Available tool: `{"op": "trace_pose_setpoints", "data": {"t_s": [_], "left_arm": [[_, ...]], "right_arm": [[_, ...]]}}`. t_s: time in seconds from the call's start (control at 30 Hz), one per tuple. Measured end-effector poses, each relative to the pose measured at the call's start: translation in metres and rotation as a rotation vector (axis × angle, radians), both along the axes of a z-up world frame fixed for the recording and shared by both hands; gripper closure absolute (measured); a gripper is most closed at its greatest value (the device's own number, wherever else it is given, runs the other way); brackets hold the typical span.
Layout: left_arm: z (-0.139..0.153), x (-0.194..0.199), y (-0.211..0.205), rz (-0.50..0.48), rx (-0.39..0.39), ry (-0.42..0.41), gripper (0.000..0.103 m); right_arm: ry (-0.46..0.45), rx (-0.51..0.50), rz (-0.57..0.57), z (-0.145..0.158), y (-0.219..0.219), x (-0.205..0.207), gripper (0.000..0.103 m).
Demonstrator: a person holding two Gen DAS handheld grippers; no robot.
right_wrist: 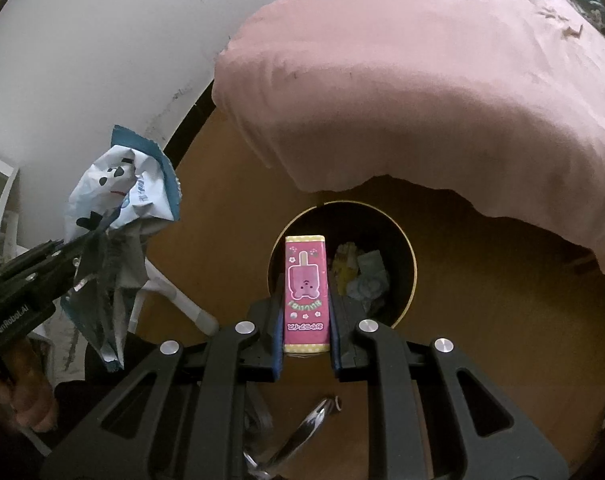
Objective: Collect trash
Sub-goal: 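Carry the pink snack bar and milk powder bag over the bin and release both, then swing both grippers back toward the desk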
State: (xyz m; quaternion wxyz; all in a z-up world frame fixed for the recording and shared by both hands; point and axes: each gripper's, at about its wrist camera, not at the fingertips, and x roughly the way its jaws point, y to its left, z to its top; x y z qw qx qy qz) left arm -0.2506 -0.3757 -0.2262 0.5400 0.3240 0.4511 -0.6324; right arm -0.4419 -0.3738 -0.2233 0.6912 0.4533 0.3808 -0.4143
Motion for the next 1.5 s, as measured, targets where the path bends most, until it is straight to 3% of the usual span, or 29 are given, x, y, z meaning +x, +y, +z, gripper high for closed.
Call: {"op": "trace_pose_setpoints", "data": {"t_s": [0.17, 0.23, 0.3, 0.67, 0.73, 0.8, 0.83, 0.97, 1.1, 1.27, 1.37, 1.5], "left_arm": [[-0.006, 0.001, -0.009, 0.001, 0.022, -0.006, 0.083], [-0.008, -0.001, -0.012, 0.003, 0.031, -0.011, 0.083], [-0.012, -0.001, -0.015, 0.005, 0.041, -0.011, 0.083], [-0.018, -0.013, -0.033, -0.020, 0.060, -0.001, 0.082], [-0.018, -0.018, -0.039, -0.035, 0.066, 0.006, 0.075], [-0.017, -0.023, -0.043, -0.047, 0.070, 0.013, 0.042], [-0.016, -0.025, -0.044, -0.051, 0.062, 0.021, 0.036], [-0.006, -0.030, -0.041, -0.070, 0.039, 0.022, 0.033], [0.016, -0.022, -0.028, -0.064, -0.004, 0.017, 0.024], [0.070, 0.012, 0.008, 0.000, -0.100, -0.055, 0.014], [0.118, 0.049, 0.047, 0.057, -0.172, -0.091, 0.008], [0.173, 0.129, 0.126, 0.210, -0.253, -0.162, 0.007]], "right_arm": [[0.000, 0.021, 0.007, -0.009, -0.015, 0.002, 0.082], [-0.006, 0.019, 0.003, -0.010, -0.019, 0.003, 0.062], [-0.008, 0.008, -0.001, -0.007, -0.019, 0.003, 0.053], [-0.014, -0.015, -0.059, -0.005, -0.024, -0.017, 0.053], [-0.013, -0.024, -0.074, 0.000, -0.023, -0.023, 0.053], [-0.013, -0.034, -0.085, 0.006, -0.021, -0.029, 0.053], [-0.011, -0.039, -0.089, 0.009, -0.020, -0.031, 0.053], [-0.009, -0.059, -0.098, 0.022, -0.013, -0.034, 0.052], [-0.005, -0.084, -0.077, 0.033, -0.006, -0.027, 0.047], [-0.004, -0.148, -0.021, 0.063, 0.005, 0.001, 0.040], [-0.013, -0.222, 0.037, 0.091, 0.015, 0.032, 0.037], [-0.064, -0.322, 0.193, 0.136, 0.038, 0.106, 0.034]]}}
